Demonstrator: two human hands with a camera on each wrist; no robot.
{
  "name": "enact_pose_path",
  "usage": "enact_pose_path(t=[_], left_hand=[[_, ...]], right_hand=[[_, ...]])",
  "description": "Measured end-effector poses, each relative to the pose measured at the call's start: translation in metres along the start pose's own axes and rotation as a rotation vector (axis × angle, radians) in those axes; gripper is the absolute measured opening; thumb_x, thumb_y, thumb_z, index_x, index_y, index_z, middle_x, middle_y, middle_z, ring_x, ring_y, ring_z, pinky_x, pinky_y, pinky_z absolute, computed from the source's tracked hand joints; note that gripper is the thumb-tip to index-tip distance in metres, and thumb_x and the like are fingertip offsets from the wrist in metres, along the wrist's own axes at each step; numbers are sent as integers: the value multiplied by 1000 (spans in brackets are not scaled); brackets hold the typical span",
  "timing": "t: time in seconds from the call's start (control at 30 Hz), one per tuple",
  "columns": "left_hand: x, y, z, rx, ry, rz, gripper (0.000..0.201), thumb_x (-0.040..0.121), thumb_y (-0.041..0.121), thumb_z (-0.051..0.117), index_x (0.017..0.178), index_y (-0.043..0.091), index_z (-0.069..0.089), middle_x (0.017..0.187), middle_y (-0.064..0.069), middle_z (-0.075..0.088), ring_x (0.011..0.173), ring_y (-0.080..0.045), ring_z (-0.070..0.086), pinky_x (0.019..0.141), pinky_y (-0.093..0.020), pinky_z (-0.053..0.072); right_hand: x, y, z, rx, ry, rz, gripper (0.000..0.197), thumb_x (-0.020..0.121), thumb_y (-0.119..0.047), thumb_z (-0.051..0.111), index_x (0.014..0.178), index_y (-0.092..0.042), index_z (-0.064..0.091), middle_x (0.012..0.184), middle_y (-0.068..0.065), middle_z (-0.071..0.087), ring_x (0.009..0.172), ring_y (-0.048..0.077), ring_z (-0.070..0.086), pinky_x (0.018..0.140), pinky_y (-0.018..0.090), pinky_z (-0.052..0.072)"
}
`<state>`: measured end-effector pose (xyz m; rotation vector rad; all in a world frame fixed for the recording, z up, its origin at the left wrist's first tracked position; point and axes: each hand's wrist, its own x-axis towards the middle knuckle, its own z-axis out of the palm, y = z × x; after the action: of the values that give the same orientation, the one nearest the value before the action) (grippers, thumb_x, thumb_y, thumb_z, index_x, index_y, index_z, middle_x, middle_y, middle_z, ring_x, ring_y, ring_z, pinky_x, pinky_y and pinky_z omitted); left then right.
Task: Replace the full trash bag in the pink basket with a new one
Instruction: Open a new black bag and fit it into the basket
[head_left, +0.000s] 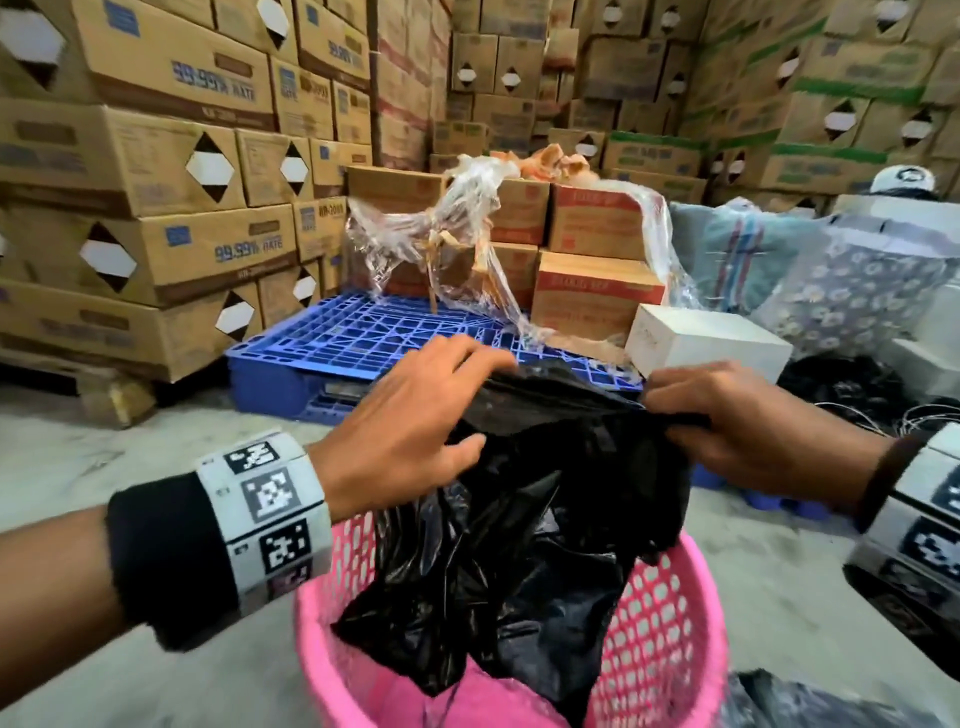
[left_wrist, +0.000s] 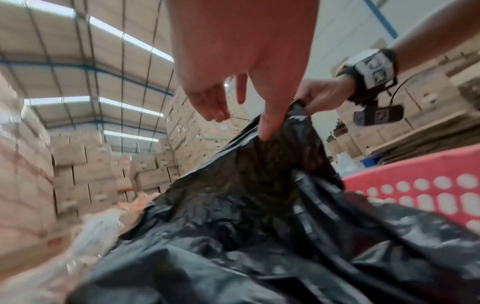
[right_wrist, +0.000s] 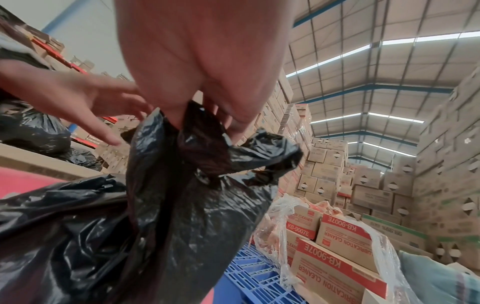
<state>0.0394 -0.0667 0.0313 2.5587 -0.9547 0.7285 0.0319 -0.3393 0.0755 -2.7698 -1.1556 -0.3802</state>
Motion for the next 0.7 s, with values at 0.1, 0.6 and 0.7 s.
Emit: enact_pose_path(t=[0.1,0.6,0.7], left_hand=[[17,-8,7,186,-186,23,93,72,27,69,145,32,12,154,-7,19,142,-22,12,111,-40,20],[-37,37,1,180,-799,154,5,87,26,37,88,23,40,84,-10,63,84,-36,54,64,-42,40],[-48,47,2,298,-1029,128,23,78,16,39,100,23,44,104,-12,65,97,-38,55,80,-43,45]], right_hand=[[-26,-1,-7,35,-23,-65,16,80,-4,52,65,-7,58,78,2,60,70,21,58,59,38,47],[-35,-12,19,29,-309,-105,36,66,-28,43,96,-26,63,106,-7,57,99,14,53,81,37,49],[-18,-16,39,-54,-464,-132,38,67,-33,37,92,-20,62,104,7,65,99,30,59,82,41,51]])
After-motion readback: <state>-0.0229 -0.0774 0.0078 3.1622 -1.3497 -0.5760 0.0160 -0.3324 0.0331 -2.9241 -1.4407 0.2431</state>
